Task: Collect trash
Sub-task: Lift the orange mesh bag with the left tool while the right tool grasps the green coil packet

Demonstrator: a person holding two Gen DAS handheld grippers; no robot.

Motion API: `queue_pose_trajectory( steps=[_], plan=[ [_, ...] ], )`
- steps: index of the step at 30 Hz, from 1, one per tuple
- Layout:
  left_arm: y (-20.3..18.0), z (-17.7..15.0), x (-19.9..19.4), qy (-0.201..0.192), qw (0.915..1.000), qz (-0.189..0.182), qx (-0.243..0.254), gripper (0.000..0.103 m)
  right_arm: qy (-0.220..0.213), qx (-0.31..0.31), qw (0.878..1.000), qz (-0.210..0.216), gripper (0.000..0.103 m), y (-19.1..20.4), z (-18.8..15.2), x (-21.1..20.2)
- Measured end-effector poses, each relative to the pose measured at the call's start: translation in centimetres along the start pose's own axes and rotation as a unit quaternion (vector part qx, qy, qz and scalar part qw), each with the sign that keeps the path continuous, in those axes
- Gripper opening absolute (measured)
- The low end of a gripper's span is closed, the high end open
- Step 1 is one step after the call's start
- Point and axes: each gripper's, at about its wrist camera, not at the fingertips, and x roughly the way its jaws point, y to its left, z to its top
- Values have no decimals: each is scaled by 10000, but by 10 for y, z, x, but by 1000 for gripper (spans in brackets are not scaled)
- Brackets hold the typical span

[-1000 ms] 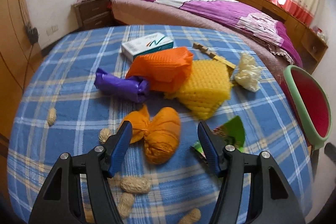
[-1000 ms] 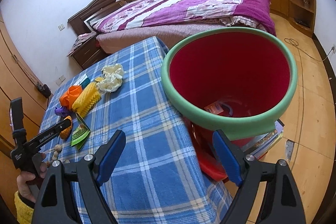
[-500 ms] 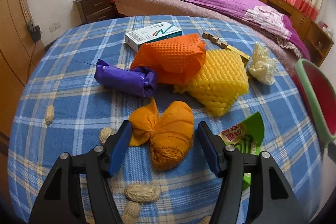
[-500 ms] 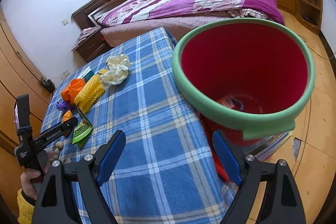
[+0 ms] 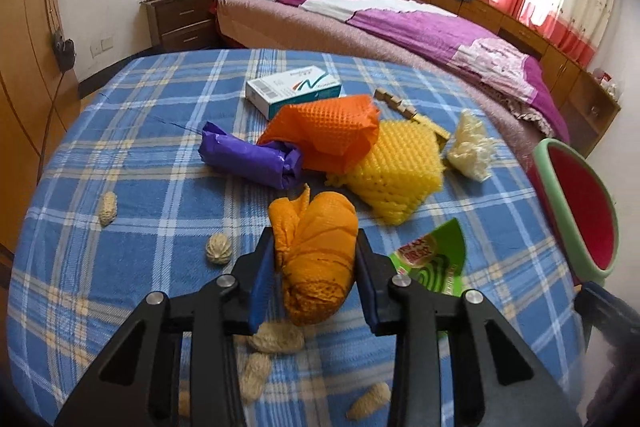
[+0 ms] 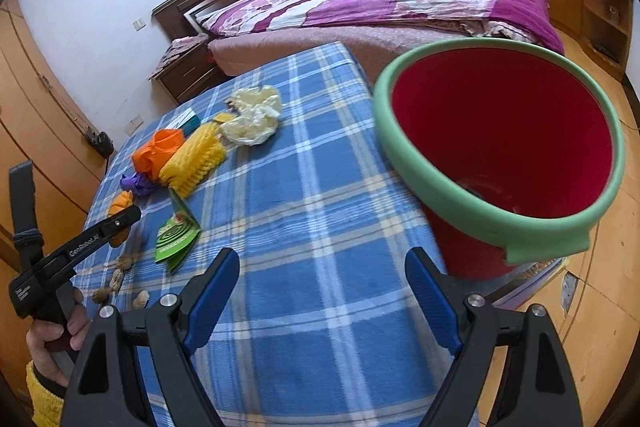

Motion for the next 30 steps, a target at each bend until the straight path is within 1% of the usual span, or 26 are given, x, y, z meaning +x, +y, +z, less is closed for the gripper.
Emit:
queue_pose_trajectory(
  steps=[3, 11, 16, 21, 27, 30],
  plan=[
    [3, -2, -11, -88, 9999, -47, -44, 38, 20, -116, 9999, 73, 87, 13, 0, 3],
    [21, -4, -31, -279, 9993, 104, -234, 38, 187, -505, 9981, 285, 87, 56, 0, 24],
    [39, -7, -33, -274, 9985, 247, -400, 38, 328, -778, 9957, 377, 87, 82, 0, 40],
    [56, -12, -32, -239, 9972, 269, -651, 38, 492, -862, 9941, 442, 87, 98, 1, 58],
    [70, -15, -32, -253, 9960, 311, -800, 38, 508, -1042, 9926, 367, 88, 115, 2, 74],
    [74, -16, -32, -247, 9956, 289, -856, 38, 432, -1188, 9917, 249, 88, 124, 3, 79]
  ],
)
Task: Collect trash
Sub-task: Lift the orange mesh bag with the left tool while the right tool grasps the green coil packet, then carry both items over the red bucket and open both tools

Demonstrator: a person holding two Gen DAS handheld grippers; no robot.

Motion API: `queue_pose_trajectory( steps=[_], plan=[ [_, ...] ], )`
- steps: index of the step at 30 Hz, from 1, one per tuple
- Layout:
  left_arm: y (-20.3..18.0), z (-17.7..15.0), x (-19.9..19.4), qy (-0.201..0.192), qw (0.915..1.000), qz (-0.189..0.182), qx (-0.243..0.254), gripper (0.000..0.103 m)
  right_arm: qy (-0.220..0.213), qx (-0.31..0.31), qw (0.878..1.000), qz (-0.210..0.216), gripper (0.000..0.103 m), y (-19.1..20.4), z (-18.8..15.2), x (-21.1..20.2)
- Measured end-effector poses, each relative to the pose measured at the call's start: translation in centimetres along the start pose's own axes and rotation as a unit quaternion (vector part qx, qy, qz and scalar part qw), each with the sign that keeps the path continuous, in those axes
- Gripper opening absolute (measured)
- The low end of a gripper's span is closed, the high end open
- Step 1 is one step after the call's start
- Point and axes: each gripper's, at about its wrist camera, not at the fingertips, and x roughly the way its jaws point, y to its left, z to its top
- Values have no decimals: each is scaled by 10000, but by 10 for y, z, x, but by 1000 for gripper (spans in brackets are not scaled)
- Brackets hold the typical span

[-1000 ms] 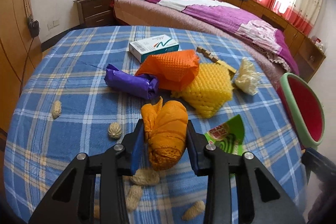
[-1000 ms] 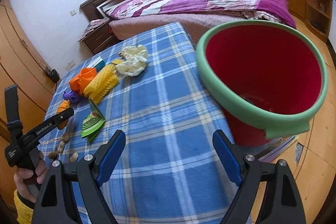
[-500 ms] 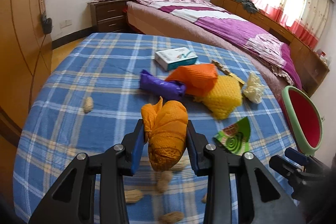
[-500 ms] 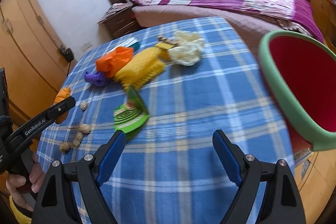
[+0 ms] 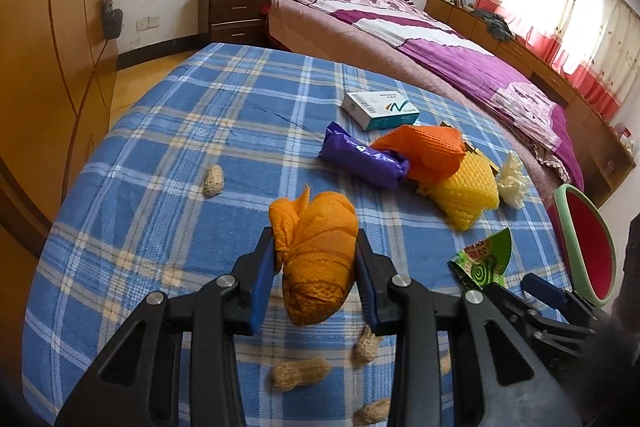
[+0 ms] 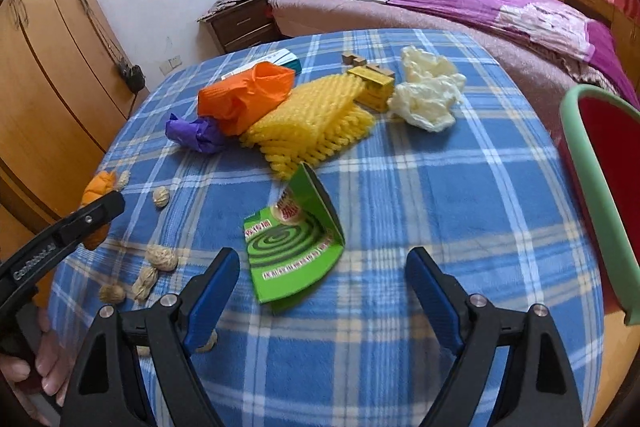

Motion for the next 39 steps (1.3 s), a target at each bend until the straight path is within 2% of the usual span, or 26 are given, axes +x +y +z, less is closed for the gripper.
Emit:
queue_pose_trajectory(
  steps=[5, 10, 13, 15, 17, 23, 28, 39],
  plan=[
    [4, -1, 2, 5, 10000, -5, -51, 38, -19, -97, 9999, -27, 88, 11, 4, 7],
    [5, -2, 3, 23, 10000, -5, -62, 38, -91, -319, 9992, -244, 86, 24, 5, 13],
    [5, -2, 3, 22, 10000, -6, -70, 38, -147, -491, 9977, -450, 79, 30, 3, 15],
    [6, -2, 3, 23, 10000, -8, -71, 38, -167, -546, 9970, -516, 67, 32, 3, 14],
    [5, -2, 3, 28, 10000, -26, -55, 38, -196, -530, 9971, -508, 61, 30, 3, 13],
    [0, -3, 1, 41, 9999, -89, 33, 38, -264, -331, 9989, -194, 59, 20, 0, 7],
    [-10, -4, -9, -45, 9998, -136, 156, 38, -263, 84, 9996, 113, 59, 6, -4, -3],
    [-43, -6, -32, -128, 9982, -416, 420, 38, -775, 648, 9947, 170, 59, -32, -16, -60]
  ],
)
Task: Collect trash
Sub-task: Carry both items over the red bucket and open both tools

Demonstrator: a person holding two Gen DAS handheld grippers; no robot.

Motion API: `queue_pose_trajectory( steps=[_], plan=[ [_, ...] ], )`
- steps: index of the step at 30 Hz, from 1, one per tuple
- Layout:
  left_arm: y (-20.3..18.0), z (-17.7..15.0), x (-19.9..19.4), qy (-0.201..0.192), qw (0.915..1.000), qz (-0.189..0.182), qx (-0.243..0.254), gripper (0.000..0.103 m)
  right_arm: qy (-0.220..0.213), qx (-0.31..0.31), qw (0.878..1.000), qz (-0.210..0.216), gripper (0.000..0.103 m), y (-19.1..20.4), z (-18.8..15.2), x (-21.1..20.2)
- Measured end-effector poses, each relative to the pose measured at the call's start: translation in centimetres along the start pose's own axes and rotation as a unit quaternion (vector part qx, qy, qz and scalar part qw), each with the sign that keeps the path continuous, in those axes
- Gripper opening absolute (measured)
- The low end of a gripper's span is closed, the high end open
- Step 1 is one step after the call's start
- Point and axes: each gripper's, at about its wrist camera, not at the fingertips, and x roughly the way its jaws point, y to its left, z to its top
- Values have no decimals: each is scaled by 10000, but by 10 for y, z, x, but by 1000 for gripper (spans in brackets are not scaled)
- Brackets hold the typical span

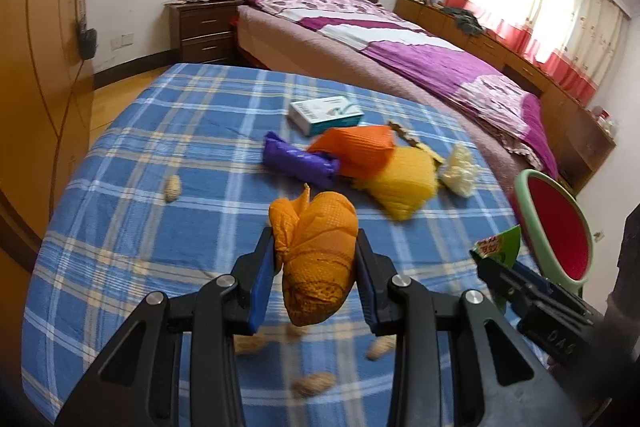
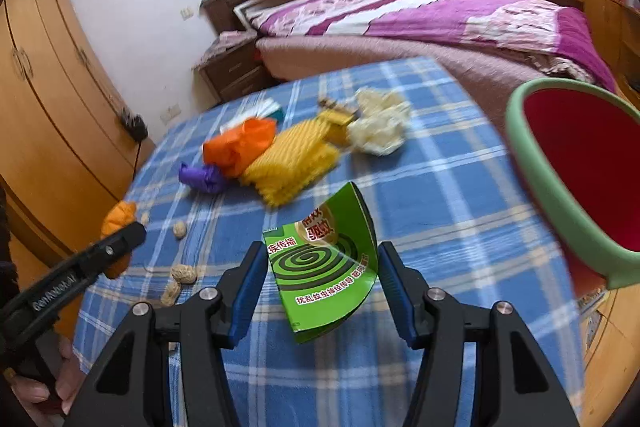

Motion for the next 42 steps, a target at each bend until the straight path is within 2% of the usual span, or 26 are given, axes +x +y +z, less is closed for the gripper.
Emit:
queue_pose_trajectory(
  steps=[8, 22, 31, 42],
  plan=[
    [-33, -3, -14, 26, 9990, -359, 247, 38, -475, 304, 9984, -50, 59, -27, 2, -47],
    [-93, -6, -26, 125, 9930, -946, 697, 38, -1066, 845, 9903, -288, 59, -78, 4, -104],
    [-143, 0, -18, 203, 9857, -1244, 1120, 38, -1238, 1225, 9835, -485, 59, -117, 3, -119],
    [-208, 9, 18, 441, 9735, -1503, 1665, 38, -1271, 1744, 9728, -836, 59, -176, 6, -121]
  ],
)
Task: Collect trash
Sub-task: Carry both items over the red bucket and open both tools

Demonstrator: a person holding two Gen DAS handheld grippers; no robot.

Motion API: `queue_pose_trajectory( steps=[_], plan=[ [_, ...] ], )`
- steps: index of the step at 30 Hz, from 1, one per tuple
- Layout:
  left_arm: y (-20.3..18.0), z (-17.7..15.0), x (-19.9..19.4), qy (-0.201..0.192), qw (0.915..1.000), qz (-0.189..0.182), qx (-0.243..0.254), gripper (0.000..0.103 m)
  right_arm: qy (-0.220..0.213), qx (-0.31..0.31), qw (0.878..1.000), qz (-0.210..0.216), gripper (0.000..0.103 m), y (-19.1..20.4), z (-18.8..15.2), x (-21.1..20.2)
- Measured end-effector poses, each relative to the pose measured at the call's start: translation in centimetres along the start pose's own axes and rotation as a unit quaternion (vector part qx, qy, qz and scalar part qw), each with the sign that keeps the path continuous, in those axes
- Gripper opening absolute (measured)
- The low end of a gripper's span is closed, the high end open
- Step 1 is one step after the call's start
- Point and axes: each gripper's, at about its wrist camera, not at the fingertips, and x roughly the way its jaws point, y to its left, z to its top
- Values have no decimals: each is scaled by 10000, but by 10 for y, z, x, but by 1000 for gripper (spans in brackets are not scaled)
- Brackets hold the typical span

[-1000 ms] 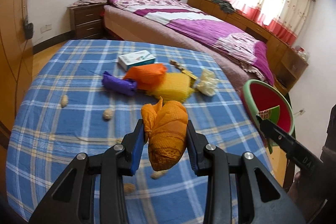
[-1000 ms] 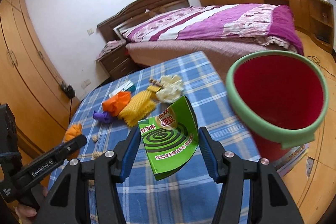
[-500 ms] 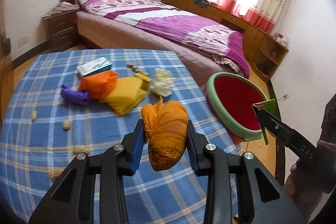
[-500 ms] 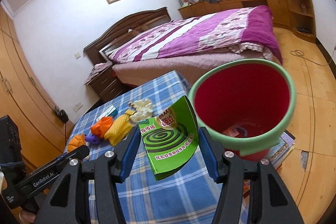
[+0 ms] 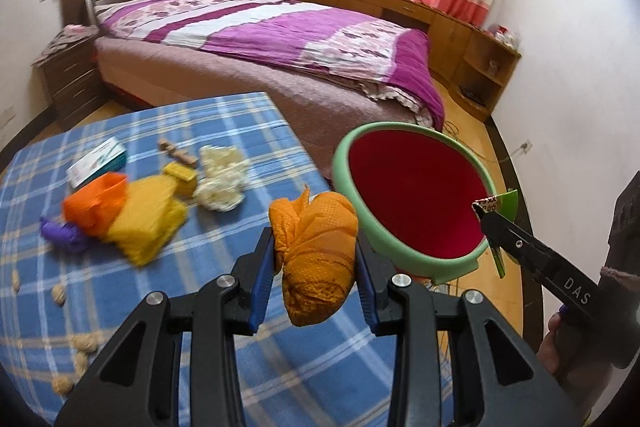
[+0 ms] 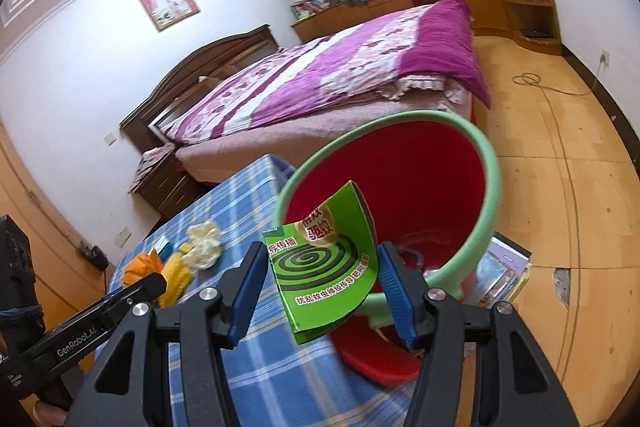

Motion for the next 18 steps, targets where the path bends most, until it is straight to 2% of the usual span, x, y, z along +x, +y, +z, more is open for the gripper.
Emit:
queue_pose_trajectory(
  steps=[9, 18],
  plan=[
    [-44, 20, 45, 143, 9979, -204, 590, 38, -21, 214, 9993, -303, 59, -38, 29, 18],
    [-76, 28, 88, 313, 9932, -386, 1049, 38, 27, 374, 9984, -432, 59, -63, 43, 35]
  ],
)
